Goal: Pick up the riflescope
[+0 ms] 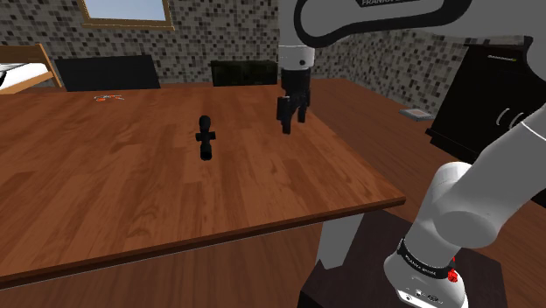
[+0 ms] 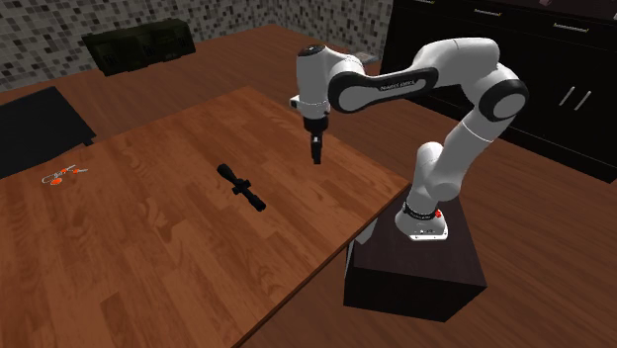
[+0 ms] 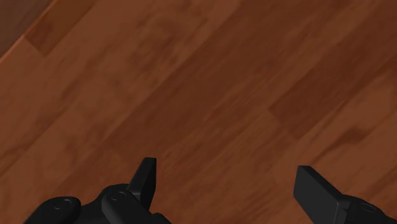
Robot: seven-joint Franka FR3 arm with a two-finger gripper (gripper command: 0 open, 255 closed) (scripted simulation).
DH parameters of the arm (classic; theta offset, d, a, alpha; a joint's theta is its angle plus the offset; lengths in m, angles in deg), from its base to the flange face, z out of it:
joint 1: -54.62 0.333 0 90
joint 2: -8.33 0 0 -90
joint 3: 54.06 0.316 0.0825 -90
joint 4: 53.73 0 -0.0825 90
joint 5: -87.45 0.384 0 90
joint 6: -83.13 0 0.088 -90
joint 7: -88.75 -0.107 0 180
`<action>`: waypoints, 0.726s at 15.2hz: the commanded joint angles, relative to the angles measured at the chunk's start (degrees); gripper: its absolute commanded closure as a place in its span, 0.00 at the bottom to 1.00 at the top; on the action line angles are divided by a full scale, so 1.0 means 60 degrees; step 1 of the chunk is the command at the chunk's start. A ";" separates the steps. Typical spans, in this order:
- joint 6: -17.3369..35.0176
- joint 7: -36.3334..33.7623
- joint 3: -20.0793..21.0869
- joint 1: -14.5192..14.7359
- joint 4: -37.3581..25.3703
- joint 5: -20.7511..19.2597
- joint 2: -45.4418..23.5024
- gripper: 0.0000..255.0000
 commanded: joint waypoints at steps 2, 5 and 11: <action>0.0328 -0.0293 0.0240 0.0090 -0.0766 -0.0050 -0.0966 0.00; 0.0443 -0.0589 0.0451 0.0190 -0.1779 -0.0179 -0.1983 0.00; 0.0337 -0.1177 0.0789 0.0483 -0.4235 -0.0612 -0.4143 0.00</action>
